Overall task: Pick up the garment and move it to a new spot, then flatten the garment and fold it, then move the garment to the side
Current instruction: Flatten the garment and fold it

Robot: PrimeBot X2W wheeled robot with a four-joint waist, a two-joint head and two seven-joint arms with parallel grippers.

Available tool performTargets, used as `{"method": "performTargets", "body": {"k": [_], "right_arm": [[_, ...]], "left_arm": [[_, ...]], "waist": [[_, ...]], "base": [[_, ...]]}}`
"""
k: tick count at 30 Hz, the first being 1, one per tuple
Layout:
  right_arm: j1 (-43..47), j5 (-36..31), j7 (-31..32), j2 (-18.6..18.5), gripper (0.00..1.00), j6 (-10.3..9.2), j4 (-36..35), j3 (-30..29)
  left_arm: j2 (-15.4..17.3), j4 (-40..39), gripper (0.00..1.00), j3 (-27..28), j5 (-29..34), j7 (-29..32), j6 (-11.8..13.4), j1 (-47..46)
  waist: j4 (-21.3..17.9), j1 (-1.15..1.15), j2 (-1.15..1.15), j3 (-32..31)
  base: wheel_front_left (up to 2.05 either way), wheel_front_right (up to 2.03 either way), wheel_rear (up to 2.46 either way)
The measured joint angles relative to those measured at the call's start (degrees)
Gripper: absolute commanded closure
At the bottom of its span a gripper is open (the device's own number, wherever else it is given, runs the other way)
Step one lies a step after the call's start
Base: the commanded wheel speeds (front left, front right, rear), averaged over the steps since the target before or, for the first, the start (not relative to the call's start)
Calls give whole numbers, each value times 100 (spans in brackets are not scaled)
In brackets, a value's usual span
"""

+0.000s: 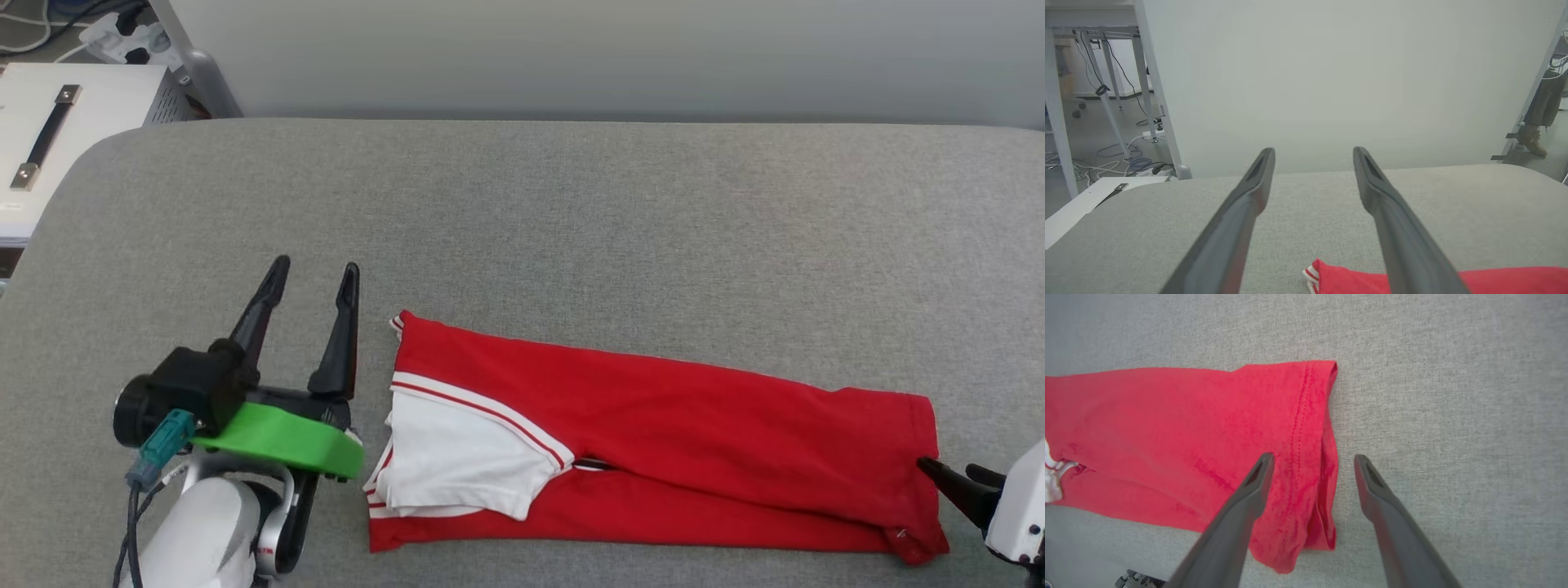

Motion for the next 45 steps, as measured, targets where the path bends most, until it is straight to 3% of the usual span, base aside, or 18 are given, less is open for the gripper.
{"method": "performTargets", "body": {"k": [5,12,19,26,27,29,30,31,32,45], "right_arm": [[12,-432,474,404,0,-1,-48,-450],[12,-901,739,732,0,0,-37,-781],[-2,-1046,790,845,0,-1,69,-857],[-28,-1011,792,920,0,-9,110,-694],[-35,-968,795,924,6,-10,115,-660],[-46,-929,792,924,55,-11,119,-564],[-53,-915,782,922,67,-12,114,-503],[-55,-892,735,926,89,-11,118,-445],[-56,-873,671,935,100,-11,124,-397],[-51,-514,-124,778,100,-1,412,90]], "left_arm": [[-486,-176,0,687,923,-1,-402,405],[-976,-30,0,1180,1477,-1,-981,572],[-1265,74,0,1440,1761,-1,-1196,575],[-1323,110,0,1506,1803,-1,-1215,571],[-1322,114,0,1492,1803,-1,-1222,570],[-1313,138,0,1458,1804,-1,-1239,570],[-1301,158,0,1438,1814,-1,-1239,570],[-1285,182,0,1421,1825,-1,-1239,570],[-1276,208,0,1413,1826,-1,-1239,570],[-1237,335,0,1397,1822,-1,-1239,610]], "waist": [[75,0,0,137],[199,0,0,315],[291,0,0,488],[312,0,0,573],[310,0,0,569],[306,0,0,550],[303,0,0,540],[299,0,0,527],[293,0,0,514],[165,0,0,174]], "base": [[0,0,0],[0,0,0],[0,0,0],[0,0,0],[0,0,0],[0,0,0],[0,0,0],[0,0,0],[0,0,0],[0,0,0]]}}
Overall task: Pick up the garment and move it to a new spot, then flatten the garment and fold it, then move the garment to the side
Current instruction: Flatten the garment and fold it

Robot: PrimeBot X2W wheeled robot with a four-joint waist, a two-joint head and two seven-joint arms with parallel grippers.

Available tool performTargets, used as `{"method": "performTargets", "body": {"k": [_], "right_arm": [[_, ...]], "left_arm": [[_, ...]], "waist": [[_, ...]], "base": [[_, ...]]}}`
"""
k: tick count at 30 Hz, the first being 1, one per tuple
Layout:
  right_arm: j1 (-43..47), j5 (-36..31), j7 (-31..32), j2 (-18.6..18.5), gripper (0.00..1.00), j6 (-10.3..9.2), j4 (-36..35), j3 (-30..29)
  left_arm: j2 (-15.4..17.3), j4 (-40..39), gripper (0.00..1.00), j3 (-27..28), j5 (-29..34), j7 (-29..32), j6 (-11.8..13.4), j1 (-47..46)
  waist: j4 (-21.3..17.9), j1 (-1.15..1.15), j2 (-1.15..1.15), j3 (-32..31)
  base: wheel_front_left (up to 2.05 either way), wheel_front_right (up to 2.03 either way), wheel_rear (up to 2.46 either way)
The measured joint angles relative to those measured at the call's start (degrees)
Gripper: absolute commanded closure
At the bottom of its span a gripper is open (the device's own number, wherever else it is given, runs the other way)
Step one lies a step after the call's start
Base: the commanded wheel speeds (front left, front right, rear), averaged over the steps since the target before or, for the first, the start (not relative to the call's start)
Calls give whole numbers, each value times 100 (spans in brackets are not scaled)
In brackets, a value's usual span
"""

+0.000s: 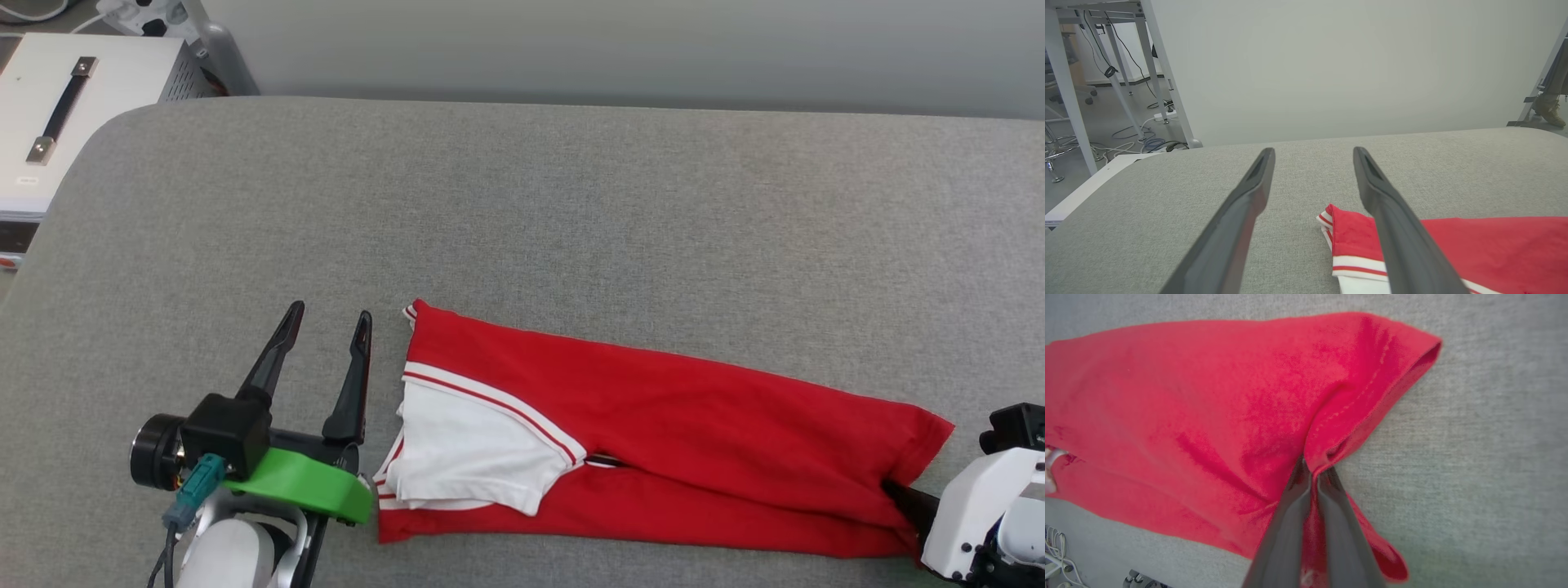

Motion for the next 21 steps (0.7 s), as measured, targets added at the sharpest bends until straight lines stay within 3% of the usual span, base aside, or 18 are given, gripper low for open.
{"method": "performTargets", "body": {"k": [6,15,21], "right_arm": [[28,2,-450,-100,100,3,270,-126],[20,-261,-1136,-591,100,5,750,-502],[129,-210,-1215,-703,100,4,548,-482]], "left_arm": [[19,16,0,-18,-25,0,0,114],[22,37,0,-63,-45,1,0,138],[10,111,0,-66,-83,0,0,231]], "waist": [[-97,0,0,-161],[-166,0,0,-313],[-158,0,0,-395]], "base": [[0,0,0],[0,0,0],[0,0,0]]}}
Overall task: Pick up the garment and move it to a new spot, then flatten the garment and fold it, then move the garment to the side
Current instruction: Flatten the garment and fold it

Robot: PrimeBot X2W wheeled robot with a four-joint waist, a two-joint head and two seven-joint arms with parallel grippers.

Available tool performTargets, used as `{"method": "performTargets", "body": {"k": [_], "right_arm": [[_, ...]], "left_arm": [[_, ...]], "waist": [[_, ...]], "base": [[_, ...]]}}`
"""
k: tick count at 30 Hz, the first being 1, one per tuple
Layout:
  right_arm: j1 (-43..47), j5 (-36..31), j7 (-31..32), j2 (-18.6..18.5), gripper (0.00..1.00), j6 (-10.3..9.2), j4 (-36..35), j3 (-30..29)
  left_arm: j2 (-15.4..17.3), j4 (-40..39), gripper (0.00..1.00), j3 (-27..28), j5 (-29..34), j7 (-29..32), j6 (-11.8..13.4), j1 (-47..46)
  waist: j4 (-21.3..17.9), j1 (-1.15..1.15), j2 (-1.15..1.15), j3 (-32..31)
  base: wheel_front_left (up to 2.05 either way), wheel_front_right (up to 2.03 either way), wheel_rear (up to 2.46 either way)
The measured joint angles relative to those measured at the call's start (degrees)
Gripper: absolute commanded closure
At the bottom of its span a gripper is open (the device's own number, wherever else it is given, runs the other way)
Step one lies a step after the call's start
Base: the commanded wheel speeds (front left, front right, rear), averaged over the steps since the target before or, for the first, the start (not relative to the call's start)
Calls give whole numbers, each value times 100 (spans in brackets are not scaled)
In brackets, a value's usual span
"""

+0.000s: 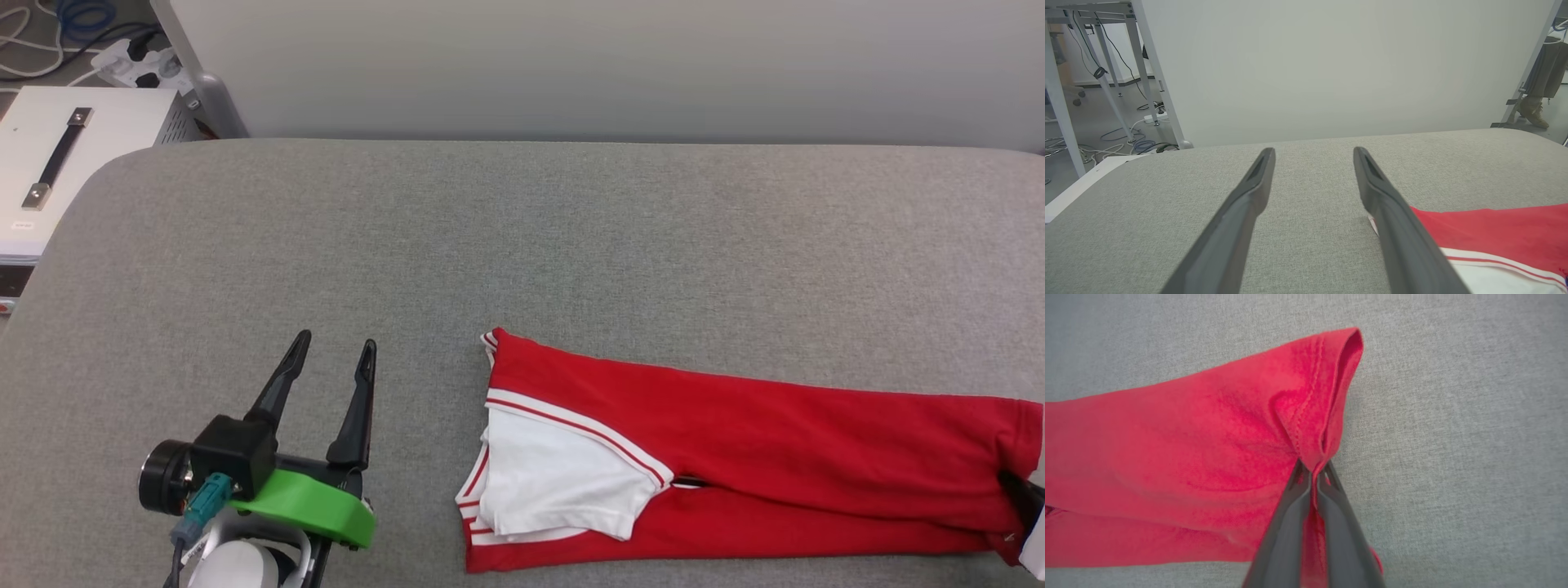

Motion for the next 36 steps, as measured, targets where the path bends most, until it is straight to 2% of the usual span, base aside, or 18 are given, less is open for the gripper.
{"method": "performTargets", "body": {"k": [6,13,23,31,36], "right_arm": [[229,86,94,31,100,-2,-601,41],[682,149,544,328,100,-3,-1605,121],[728,147,1155,1322,100,-3,-2560,342],[701,207,1368,2321,100,-4,-2755,622],[584,357,1245,2552,100,-4,-2632,891]], "left_arm": [[-71,35,0,33,-19,0,0,70],[-194,48,0,25,-45,0,0,130],[-187,43,0,54,-54,0,0,140],[-176,65,0,136,-82,0,0,145],[-175,67,0,129,-88,0,0,145]], "waist": [[2,0,0,-101],[128,0,0,-232],[471,0,0,-278],[736,0,0,-319],[891,0,0,-340]], "base": [[0,0,0],[0,0,0],[0,0,0],[0,0,0],[0,0,0]]}}
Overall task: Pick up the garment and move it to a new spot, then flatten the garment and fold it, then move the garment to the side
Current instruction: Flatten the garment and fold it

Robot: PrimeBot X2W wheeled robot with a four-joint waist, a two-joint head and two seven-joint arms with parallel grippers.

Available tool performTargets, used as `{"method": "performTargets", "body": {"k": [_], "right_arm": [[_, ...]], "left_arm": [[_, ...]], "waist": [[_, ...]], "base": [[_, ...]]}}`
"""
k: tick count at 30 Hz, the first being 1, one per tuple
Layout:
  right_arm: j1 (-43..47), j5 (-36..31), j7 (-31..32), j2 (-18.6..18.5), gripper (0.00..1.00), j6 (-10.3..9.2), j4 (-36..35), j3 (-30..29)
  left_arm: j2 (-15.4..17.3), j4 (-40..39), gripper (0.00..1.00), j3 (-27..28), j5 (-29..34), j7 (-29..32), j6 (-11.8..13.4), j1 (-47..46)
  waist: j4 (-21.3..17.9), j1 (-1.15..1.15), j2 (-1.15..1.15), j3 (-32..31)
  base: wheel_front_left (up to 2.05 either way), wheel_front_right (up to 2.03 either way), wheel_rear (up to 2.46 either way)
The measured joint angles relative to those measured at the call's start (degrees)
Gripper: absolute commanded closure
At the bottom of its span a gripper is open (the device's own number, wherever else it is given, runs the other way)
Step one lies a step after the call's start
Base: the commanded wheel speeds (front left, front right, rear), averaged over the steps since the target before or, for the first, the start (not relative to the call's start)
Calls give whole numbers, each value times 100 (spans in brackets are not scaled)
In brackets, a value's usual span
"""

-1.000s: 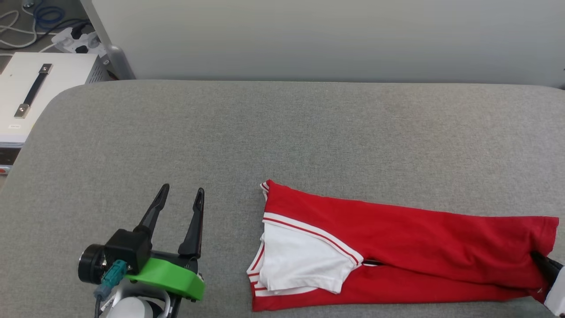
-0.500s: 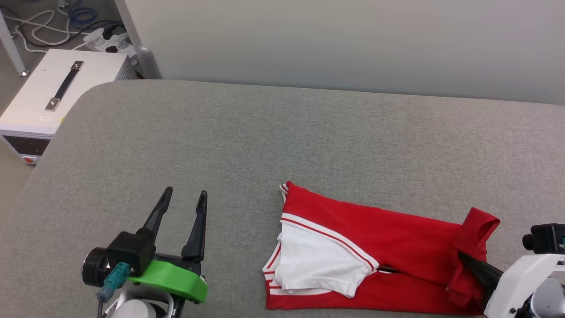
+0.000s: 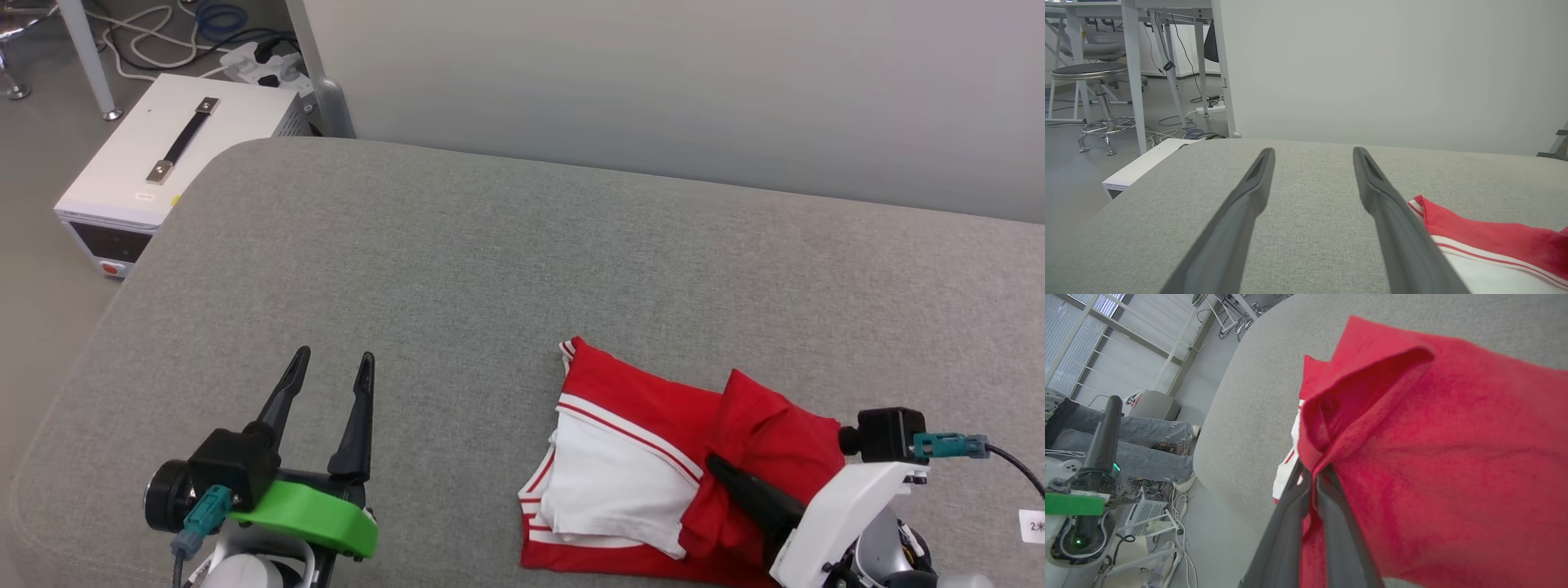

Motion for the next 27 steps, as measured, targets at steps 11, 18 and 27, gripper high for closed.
{"method": "performTargets", "body": {"k": [11,18,27], "right_arm": [[-726,410,-950,51,100,-1,1363,604],[-1179,231,-1289,63,100,-1,2139,777],[-1488,31,-1547,63,33,-1,2696,910]], "left_arm": [[29,18,0,-62,-10,0,0,-3],[20,62,0,-103,-19,0,0,-3],[-13,115,0,-129,-49,0,0,-8]], "waist": [[315,0,0,-6],[459,0,0,41],[615,0,0,141]], "base": [[0,0,0],[0,0,0],[0,0,0]]}}
